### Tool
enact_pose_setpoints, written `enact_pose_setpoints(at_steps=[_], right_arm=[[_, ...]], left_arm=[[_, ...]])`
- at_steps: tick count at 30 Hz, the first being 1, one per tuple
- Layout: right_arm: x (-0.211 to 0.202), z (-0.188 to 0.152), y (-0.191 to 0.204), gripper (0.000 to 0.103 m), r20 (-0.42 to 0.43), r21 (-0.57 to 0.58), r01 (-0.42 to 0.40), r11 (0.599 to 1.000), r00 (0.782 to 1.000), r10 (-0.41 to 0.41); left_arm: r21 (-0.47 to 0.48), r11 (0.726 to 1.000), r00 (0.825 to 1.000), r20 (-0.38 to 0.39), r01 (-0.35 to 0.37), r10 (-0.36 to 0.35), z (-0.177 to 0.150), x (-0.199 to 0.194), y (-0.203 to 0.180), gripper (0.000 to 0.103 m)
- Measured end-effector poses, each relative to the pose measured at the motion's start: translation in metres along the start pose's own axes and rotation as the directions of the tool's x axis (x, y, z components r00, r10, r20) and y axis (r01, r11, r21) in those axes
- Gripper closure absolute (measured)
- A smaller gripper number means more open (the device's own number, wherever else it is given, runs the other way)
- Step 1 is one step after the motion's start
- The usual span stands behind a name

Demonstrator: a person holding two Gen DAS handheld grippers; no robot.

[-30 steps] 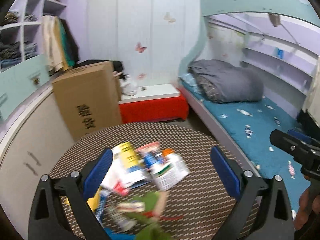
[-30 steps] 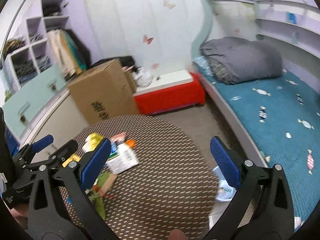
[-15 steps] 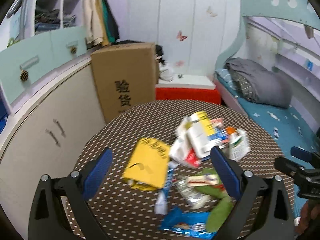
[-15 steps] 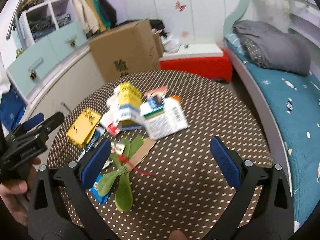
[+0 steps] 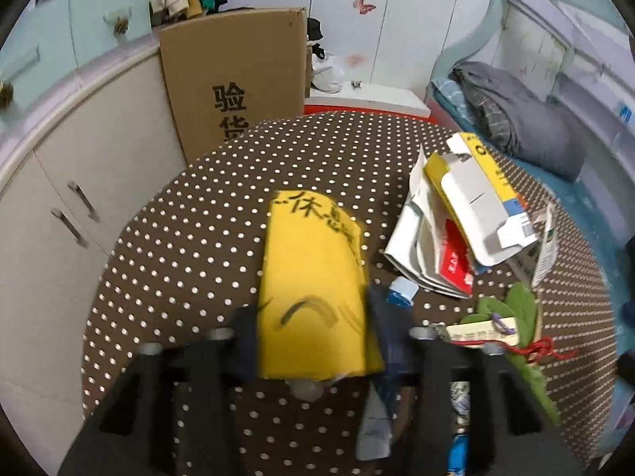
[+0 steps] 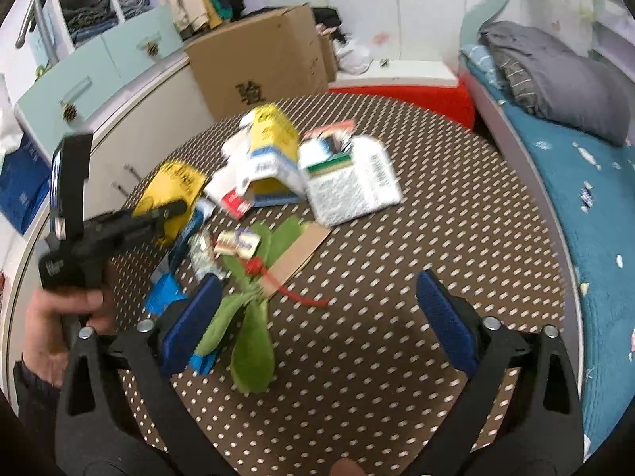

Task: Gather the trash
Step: 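Grasp the yellow paper with the left tool while the right tool grasps the red string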

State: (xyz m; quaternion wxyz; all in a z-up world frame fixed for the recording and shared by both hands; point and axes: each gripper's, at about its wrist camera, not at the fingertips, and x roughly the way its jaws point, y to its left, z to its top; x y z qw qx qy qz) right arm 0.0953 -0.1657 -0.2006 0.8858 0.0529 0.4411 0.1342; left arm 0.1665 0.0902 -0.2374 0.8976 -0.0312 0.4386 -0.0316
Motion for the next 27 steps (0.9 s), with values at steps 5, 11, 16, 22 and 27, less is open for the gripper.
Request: enact_pose_setpoints(at_steps=[5,11,16,22,27], right_arm=[[0.034,-0.008,0.02,0.044,-0.079,-0.017,-0.056,0.998,0.995,0.054],[0.058,-0.011,0.039,0.059,-0.095,-0.069,-0.058,0.996,0.994,0.051],[0.051,-0.014,0.02,0.066,-0.092,-0.066,-0.056,0.996,0.995,0.05],[0.03,-0.003,0.011,0.057,-0.011,-0.101,-0.135,0.986,0.991,0.135],[0.054,0.014,0.03,0.074,-0.05,-0.201,-0.15,0.968,0.988,0.143]], left_arm=[[-0.01,0.999,0.998,0.048,-0.04,0.04,-0.01,-0.021,0.006,0.063],[-0.055,0.994,0.99,0.096,-0.095,0.1,-0.025,-0.054,0.019,0.063],[-0.071,0.993,0.991,0.09,-0.091,0.097,-0.037,-0.065,0.021,0.063],[-0.071,0.994,0.991,0.1,-0.078,0.085,-0.042,-0.076,0.019,0.063],[-0.077,0.995,0.991,0.112,-0.068,0.077,-0.042,-0.083,0.016,0.063]])
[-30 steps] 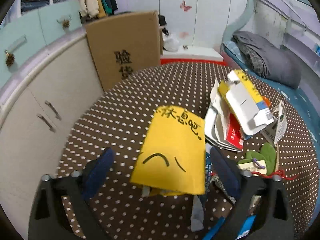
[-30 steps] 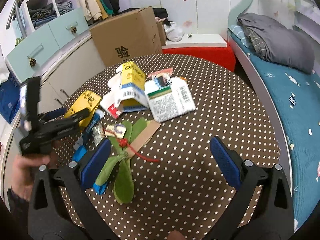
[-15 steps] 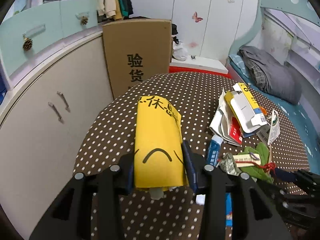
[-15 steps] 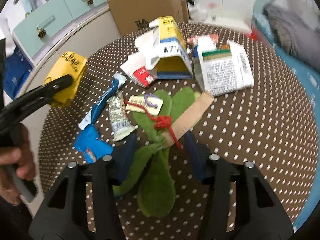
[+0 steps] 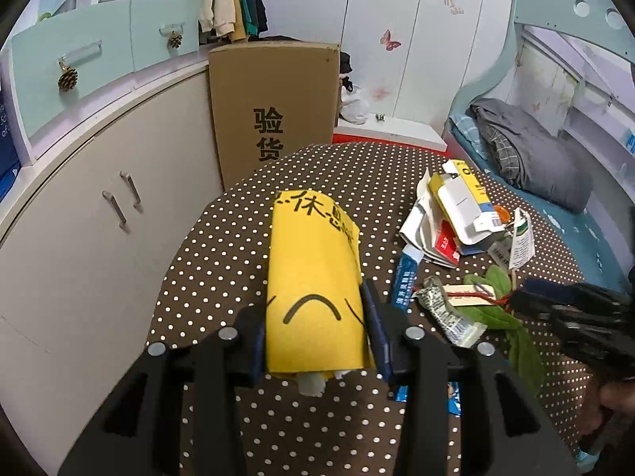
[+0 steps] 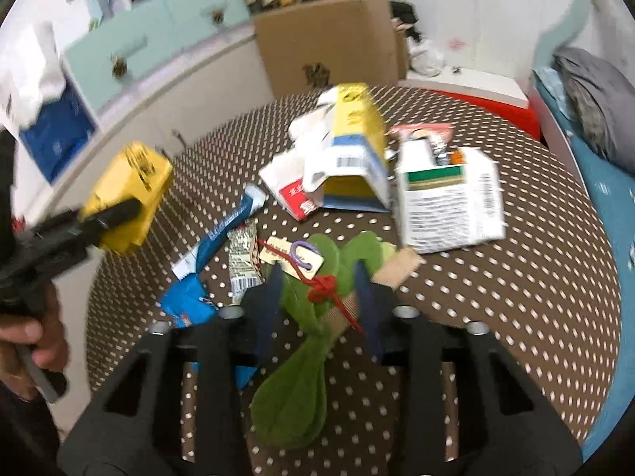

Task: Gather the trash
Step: 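Grasp the yellow paper with the left tool while the right tool grasps the red string, then carry both items to the wastebasket and release them inside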

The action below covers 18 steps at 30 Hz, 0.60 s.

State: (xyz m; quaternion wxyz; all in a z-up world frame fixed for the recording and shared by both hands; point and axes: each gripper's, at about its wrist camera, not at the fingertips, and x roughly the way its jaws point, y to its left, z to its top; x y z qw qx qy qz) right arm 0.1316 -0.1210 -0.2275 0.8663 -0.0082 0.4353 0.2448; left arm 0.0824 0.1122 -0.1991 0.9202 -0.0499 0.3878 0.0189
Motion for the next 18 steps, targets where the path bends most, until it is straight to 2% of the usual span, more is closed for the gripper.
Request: enact_pose_setpoints(at_steps=[2,4,12,18], right_arm=[[0.011,0.0,0.002,0.091,-0.043,-0.019,0.021,1.0,0.999,-0.022],[0.006,-0.001,0.0,0.093,-0.026,-0.014,0.009,1.0,1.0,-0.009],[-0.07,0.011,-0.029,0.094,0.126,0.034,-0.041,0.999,0.991,0.037],[-0.131,0.025,-0.074,0.094,0.251,0.087,-0.026,0.996,0.968,0.003]], left_arm=[[0.0,1.0,1.0,0.003,0.0,0.0,0.001,-0.002,0.0,0.063],[-0.001,1.0,1.0,0.003,0.004,-0.004,0.001,-0.005,-0.002,0.062],[0.027,0.999,0.998,0.049,0.044,-0.045,0.018,-0.021,-0.025,0.063],[0.103,0.987,0.985,0.109,0.124,-0.135,0.046,-0.04,-0.075,0.063]])
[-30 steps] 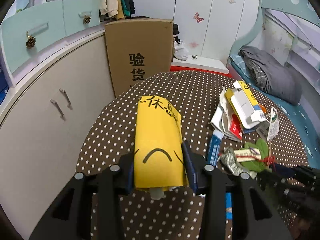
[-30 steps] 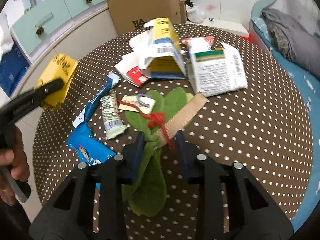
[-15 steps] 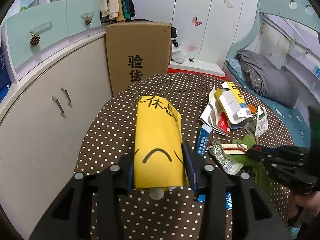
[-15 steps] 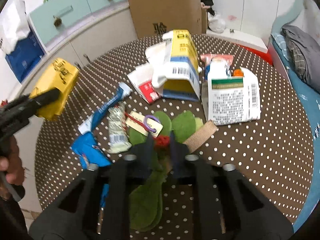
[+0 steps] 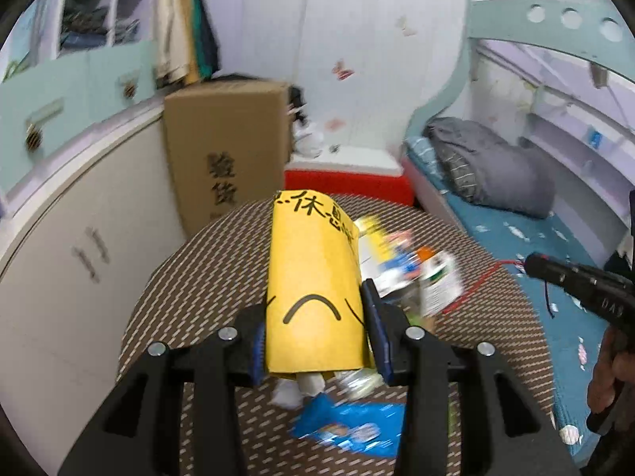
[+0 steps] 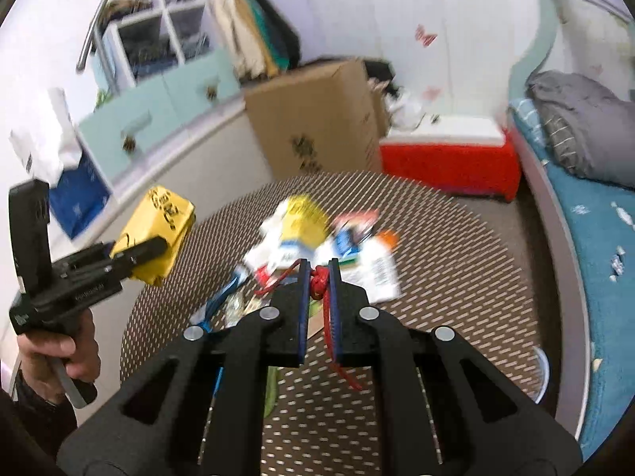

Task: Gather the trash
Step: 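Carry both items to the wastebasket and release them inside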

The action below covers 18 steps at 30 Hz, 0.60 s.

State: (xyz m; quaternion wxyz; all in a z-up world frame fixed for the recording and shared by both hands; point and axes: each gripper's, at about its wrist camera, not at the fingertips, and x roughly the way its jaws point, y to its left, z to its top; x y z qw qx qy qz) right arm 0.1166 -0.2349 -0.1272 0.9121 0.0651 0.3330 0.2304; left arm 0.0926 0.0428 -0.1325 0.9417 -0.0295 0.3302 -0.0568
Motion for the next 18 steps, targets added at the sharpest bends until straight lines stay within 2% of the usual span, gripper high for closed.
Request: enact_pose_setpoints(at_steps=[5,11,14,18], right_arm=[[-0.055,0.02,-0.044,0.094,0.104,0.048,0.057,0.997,0.993,-0.061],[-0.103,0.033,-0.106,0.094,0.191,0.128,0.178,0.976,0.961,-0.201],[-0.119,0.033,-0.141,0.094,0.198,0.192,0.222,0.956,0.945,-0.259],[-0.126,0.022,-0.193,0.094,0.158,0.286,0.287,0.914,0.927,-0.34]], left_arm=[[0.073,0.994,0.995,0.041,0.085,-0.088,0.032,0.003,-0.06,0.063],[0.156,0.97,0.979,0.061,0.184,-0.196,0.061,0.018,-0.141,0.063],[0.186,0.954,0.968,0.04,0.235,-0.246,0.07,0.031,-0.18,0.063],[0.222,0.928,0.952,-0.012,0.3,-0.305,0.077,0.055,-0.234,0.063]])
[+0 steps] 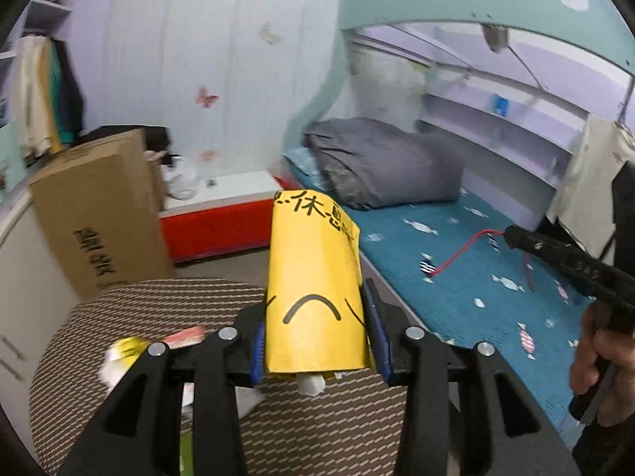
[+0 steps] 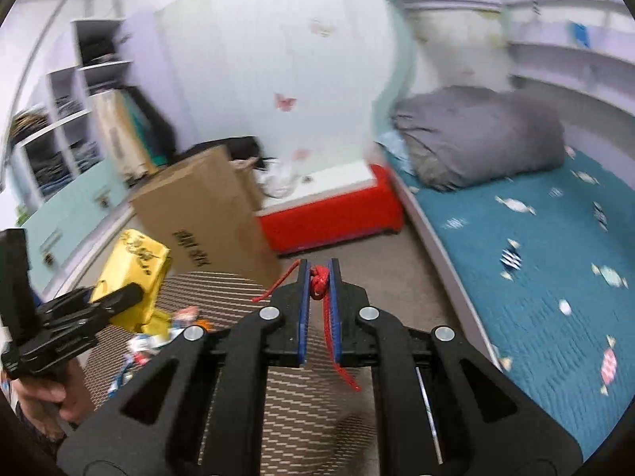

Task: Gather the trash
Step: 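Carry both items to the wastebasket and release them inside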

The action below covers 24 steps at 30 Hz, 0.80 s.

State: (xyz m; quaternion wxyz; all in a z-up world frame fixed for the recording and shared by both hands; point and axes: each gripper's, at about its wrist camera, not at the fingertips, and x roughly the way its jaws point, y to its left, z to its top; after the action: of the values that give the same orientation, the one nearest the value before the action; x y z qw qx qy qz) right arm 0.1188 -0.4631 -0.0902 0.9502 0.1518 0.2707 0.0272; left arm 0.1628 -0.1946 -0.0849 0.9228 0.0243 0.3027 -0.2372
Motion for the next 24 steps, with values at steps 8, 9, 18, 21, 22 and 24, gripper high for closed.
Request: enact_pose_setpoints(at_steps=[8,9,18,21,22,24], right_arm=[[0.08,-0.049,-0.102,0.094,-0.198,0.168,0.149,0.975,0.974,-0.115],[0.092,-0.058,-0.111,0.094,-0.226,0.182,0.162,0.97,0.967,-0.119],[0.202,-0.148,-0.191,0.091,-0.44,0.339,0.249,0.907,0.894,-0.082],[0.223,-0.172,-0.219,0.04,-0.454,0.431,0.239,0.87,0.891,-0.02],[0.223,-0.176,-0.223,0.036,-0.451,0.441,0.244,0.864,0.892,-0.022],[0.222,-0.182,-0.232,0.034,-0.446,0.465,0.246,0.85,0.895,-0.015]], left_arm=[[0.026,0.996,0.988,-0.136,0.08,-0.076,0.002,0.087,-0.055,0.063],[0.029,0.996,0.985,-0.155,0.084,-0.078,0.001,0.098,-0.061,0.063],[0.08,0.991,0.948,-0.309,0.105,-0.076,-0.024,0.18,-0.097,0.063],[0.096,0.99,0.929,-0.363,0.108,-0.067,-0.033,0.207,-0.108,0.063],[0.099,0.989,0.924,-0.377,0.112,-0.067,-0.036,0.213,-0.11,0.063],[0.11,0.987,0.908,-0.413,0.119,-0.063,-0.042,0.232,-0.118,0.063]])
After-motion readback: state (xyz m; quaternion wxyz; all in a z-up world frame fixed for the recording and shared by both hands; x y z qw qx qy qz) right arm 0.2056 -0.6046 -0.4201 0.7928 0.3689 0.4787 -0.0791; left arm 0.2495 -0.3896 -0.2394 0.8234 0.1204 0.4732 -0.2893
